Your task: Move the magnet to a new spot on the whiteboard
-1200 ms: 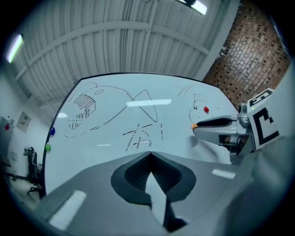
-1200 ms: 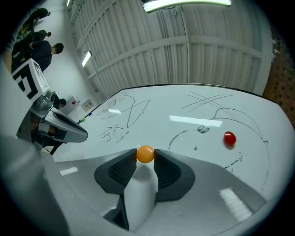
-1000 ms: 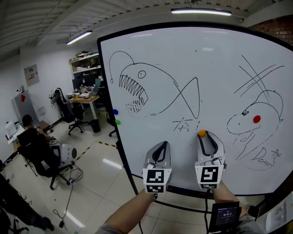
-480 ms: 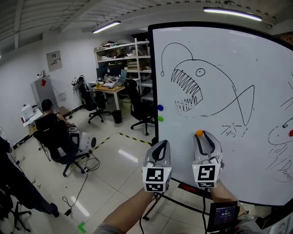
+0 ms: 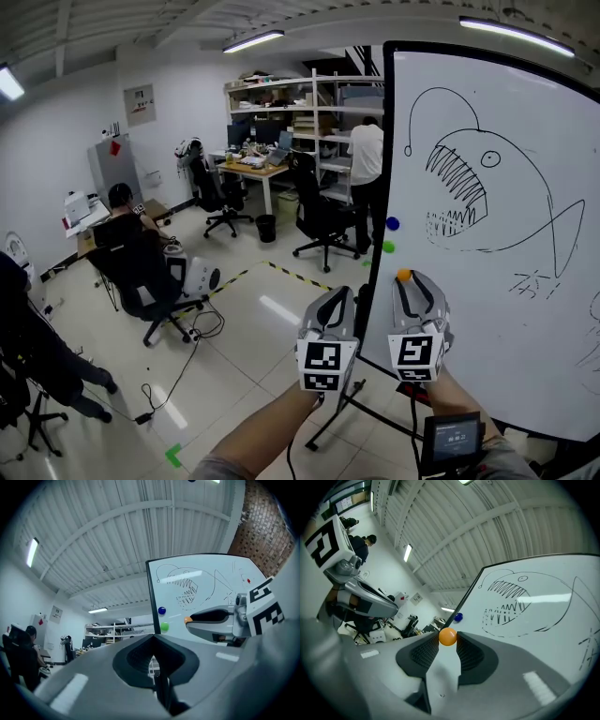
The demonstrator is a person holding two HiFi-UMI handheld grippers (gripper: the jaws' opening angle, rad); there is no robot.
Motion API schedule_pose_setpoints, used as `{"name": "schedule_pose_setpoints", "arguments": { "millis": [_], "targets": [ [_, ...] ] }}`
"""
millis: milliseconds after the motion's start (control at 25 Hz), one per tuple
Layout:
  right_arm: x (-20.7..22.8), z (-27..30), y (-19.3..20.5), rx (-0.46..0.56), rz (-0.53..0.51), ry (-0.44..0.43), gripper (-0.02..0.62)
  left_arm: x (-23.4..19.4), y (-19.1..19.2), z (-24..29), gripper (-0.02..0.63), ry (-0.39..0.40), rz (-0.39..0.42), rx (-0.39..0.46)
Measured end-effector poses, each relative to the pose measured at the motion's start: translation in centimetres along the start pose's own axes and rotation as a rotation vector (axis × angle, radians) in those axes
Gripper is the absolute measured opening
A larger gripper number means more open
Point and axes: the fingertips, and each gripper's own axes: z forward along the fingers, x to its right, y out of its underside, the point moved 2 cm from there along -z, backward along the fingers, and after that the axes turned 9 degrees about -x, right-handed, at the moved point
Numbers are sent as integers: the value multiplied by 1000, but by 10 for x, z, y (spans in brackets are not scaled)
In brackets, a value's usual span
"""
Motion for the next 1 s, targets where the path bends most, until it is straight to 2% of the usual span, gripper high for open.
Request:
{"name": "schedule_pose_setpoints", "arguments": {
  "millis": [280,680,1000],
  "targets": [
    [-30,36,18,-76,-19,4,126,-27,16,9,0,18,-2,-20],
    [-42,70,52,-232,-69,61,127,-53,22,10,0,15,-24,-13],
    [-44,75,58,-264,-99,126,130,-60,25,5,0,1,-34,-17]
  ]
}}
